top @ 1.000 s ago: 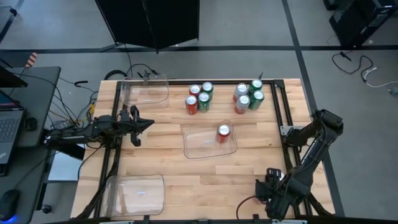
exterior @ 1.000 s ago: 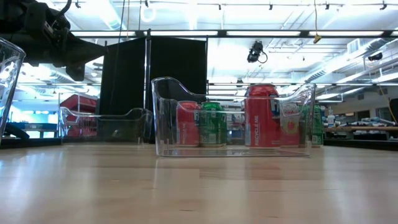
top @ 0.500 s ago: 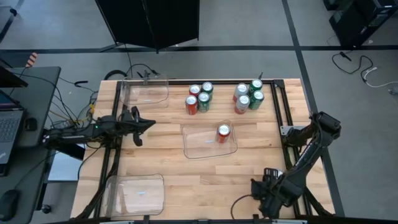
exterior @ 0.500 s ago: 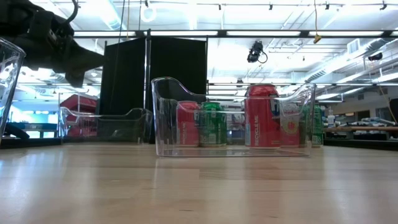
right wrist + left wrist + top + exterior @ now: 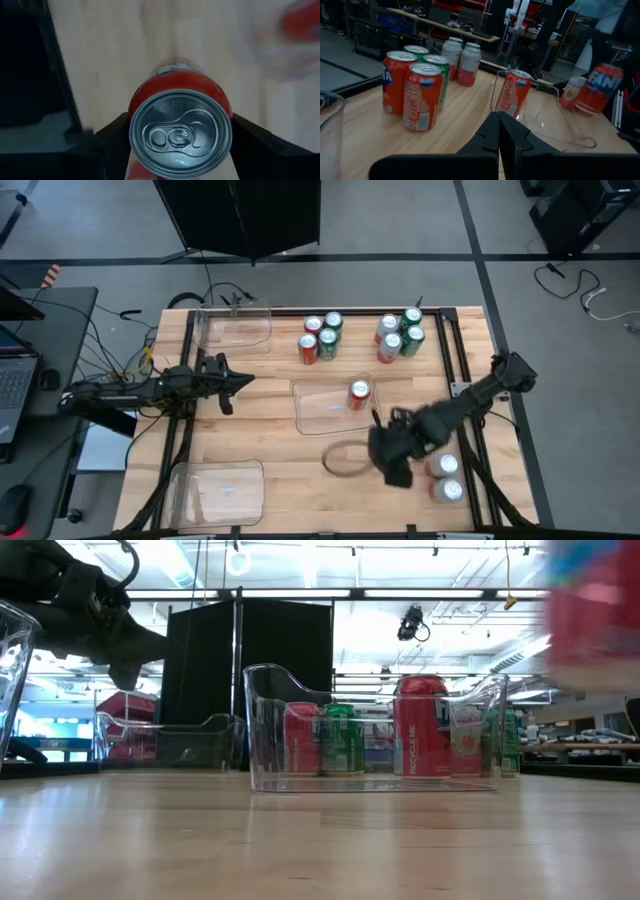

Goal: Sort soda cans
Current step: Put the orange soda can into the middle transparent bin

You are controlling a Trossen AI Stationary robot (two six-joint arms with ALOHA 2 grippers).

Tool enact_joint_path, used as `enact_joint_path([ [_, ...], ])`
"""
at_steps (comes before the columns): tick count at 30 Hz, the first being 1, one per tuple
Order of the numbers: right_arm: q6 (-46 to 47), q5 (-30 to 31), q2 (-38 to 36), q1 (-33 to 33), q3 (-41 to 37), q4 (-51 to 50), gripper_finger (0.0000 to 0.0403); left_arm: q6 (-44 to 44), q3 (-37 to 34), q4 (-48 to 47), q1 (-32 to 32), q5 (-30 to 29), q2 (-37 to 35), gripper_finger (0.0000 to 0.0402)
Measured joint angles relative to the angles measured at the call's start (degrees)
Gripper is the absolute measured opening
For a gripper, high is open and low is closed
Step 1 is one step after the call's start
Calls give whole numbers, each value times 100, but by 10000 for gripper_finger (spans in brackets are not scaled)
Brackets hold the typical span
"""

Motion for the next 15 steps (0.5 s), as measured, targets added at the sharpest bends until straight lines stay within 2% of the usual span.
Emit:
enact_joint_path([
  [5,-661,274,-2,-781,540,-49,262,-4,0,418,-2,186,186,2],
  [10,-1220,280,113,-1481,565,-132,262,-2,2,541,-2,301,253,2],
  [15,-1554,257,438,-1858,561,-224,262,84,2,529,-2,301,276,2],
])
